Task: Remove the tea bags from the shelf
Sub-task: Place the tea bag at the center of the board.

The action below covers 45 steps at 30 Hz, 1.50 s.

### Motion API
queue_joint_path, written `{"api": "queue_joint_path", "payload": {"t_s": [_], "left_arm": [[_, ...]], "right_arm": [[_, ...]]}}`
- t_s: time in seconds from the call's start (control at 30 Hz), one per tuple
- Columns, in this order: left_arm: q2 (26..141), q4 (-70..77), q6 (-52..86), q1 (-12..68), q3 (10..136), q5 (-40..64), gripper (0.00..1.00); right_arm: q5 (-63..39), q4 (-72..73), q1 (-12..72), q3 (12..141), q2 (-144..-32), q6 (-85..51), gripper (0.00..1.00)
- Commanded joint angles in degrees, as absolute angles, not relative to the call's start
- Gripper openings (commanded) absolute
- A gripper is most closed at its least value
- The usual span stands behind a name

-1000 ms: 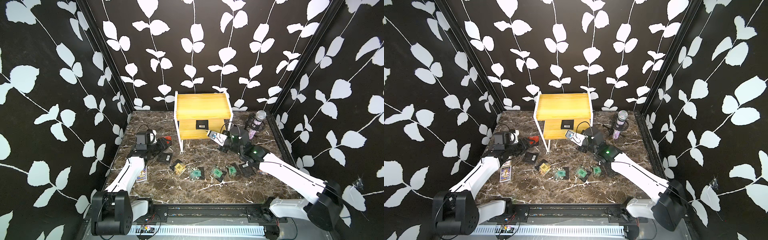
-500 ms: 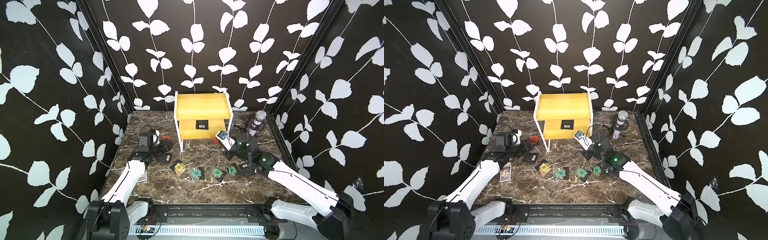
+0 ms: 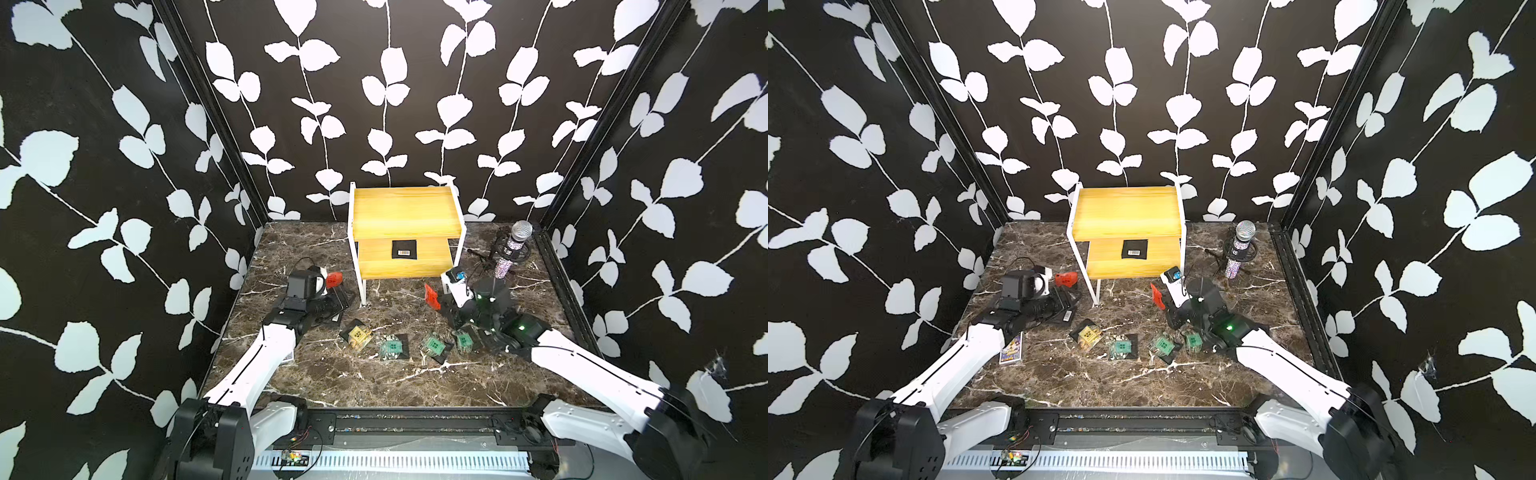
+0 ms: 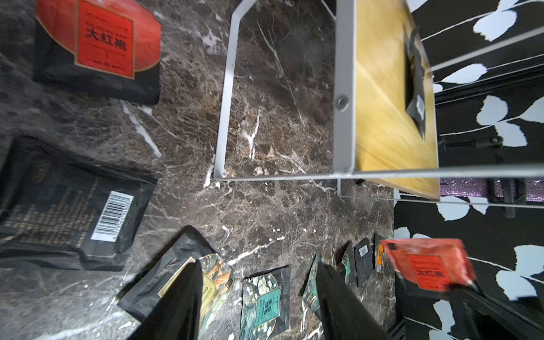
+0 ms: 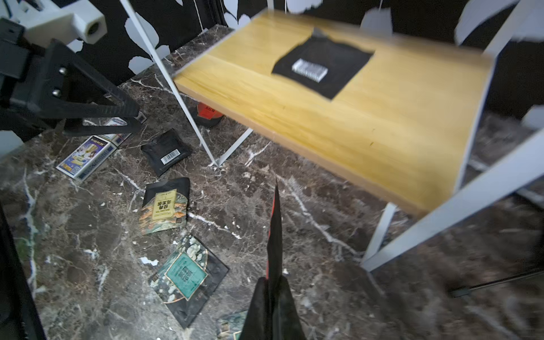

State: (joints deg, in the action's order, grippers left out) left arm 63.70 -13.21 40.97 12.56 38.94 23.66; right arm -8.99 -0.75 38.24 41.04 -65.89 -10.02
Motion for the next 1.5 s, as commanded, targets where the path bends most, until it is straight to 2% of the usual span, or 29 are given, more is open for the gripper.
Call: {"api": "queue_joint_path", "payload": {"t_s": [0.0, 0.3, 0.87, 1.13, 1.33, 1.47], "left_arm": [[63.9, -11.7, 41.2, 13.4, 38.2, 22.5, 0.56], [63.5, -12.1, 41.2, 13.7, 37.7, 22.7, 0.56], [62.5, -11.7, 41.8, 13.7, 36.4, 22.3, 0.56], [62.9, -11.3, 42.0, 13.8, 36.5, 22.2, 0.56], [63.2, -11.0, 42.1, 14.1, 36.5, 22.1, 0.56], [63.1, -10.9, 42.1, 14.1, 36.4, 22.0, 0.56]], "right_arm": [[-11.6, 7.8, 37.8, 39.0, -69.0, -17.1, 0.00], [-11.5, 19.8, 37.0, 37.1, -79.3, -25.6, 0.00], [-2.6, 27.0, 35.8, 34.0, -88.6, -29.2, 0.00], [-0.6, 26.2, 35.5, 33.1, -88.8, -28.4, 0.13], [0.1, 23.9, 35.4, 33.2, -87.3, -27.9, 0.34], [1.0, 21.8, 35.4, 32.7, -84.7, -26.6, 0.40]]}}
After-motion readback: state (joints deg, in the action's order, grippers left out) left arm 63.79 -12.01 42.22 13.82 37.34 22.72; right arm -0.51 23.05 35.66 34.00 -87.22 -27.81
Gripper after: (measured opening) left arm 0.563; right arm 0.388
